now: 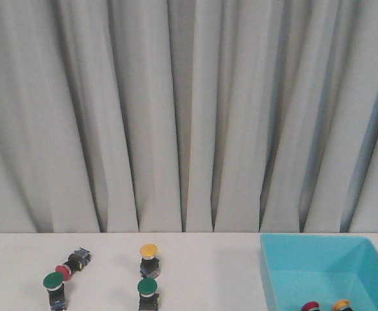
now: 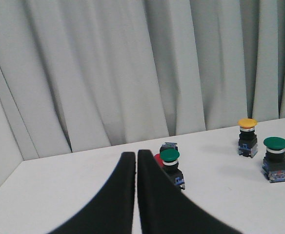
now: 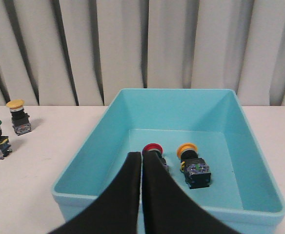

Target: Pick red and yellow buttons and place in box

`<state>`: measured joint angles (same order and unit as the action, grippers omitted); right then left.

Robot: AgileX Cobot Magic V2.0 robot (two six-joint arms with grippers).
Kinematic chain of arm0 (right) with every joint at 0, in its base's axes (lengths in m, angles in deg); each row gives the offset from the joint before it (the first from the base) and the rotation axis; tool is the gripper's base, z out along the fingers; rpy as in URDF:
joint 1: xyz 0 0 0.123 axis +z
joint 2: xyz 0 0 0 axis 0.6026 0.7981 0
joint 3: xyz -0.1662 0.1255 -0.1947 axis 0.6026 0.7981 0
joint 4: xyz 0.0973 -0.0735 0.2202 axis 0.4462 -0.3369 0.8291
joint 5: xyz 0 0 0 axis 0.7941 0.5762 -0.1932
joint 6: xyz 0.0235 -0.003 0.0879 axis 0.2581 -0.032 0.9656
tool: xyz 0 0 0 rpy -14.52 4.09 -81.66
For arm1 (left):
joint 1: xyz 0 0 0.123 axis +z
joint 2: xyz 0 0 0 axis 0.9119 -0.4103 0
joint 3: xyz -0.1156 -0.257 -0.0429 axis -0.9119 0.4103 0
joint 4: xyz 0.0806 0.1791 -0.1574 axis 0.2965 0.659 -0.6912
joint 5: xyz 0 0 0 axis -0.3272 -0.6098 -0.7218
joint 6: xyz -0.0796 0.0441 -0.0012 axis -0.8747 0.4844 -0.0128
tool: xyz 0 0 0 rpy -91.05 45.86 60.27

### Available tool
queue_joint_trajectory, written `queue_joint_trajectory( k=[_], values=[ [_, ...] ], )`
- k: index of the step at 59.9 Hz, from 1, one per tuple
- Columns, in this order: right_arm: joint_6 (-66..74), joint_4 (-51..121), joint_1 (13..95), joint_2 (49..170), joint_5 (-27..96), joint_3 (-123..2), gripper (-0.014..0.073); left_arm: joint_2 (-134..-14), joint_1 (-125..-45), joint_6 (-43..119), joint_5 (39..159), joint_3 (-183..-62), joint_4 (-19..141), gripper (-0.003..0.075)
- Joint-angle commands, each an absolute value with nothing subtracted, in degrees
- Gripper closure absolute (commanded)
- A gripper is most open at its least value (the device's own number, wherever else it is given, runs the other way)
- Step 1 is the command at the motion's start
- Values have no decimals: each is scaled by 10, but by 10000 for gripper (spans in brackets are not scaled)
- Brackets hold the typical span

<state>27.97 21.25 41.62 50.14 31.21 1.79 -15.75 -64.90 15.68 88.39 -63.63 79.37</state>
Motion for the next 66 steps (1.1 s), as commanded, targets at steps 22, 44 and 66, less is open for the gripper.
queue_joint_trajectory(
  k=[22,44,66],
  values=[
    [280,202,406,493,264,27,598,-150,-648,153,843,-631,792,726],
    [278,137,406,493,161,26,598,-150,-648,153,843,-631,792,726],
    [280,126,406,493,159,26,598,-150,-648,153,843,-631,792,726]
  ],
)
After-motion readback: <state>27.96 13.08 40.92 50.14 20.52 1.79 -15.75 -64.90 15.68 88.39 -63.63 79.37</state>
